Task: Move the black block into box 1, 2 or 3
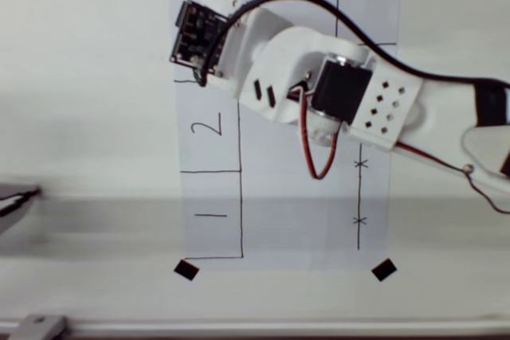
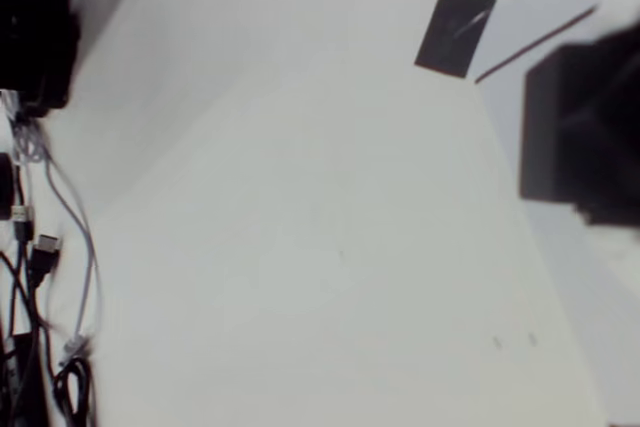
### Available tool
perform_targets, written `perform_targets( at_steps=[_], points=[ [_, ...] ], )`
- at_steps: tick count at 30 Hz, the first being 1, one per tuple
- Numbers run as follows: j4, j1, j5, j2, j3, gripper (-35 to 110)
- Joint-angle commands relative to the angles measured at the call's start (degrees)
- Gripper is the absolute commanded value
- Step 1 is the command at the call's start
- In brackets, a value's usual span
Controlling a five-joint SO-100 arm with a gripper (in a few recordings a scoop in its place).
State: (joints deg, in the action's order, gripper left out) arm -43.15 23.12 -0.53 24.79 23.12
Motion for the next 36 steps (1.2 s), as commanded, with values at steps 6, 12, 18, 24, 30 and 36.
perform_targets(
  at_steps=[6,12,18,24,30,36],
  points=[
    [0.53,0.53,-1.23,0.18,-5.45,1],
    [0.53,0.44,0.0,0.09,-5.71,9],
    [0.53,0.44,0.26,0.09,-5.89,14],
    [0.53,0.44,0.35,0.09,-5.89,22],
    [0.44,0.44,0.53,0.09,-5.98,22],
    [0.35,0.26,1.14,0.26,-6.06,23]
  ],
)
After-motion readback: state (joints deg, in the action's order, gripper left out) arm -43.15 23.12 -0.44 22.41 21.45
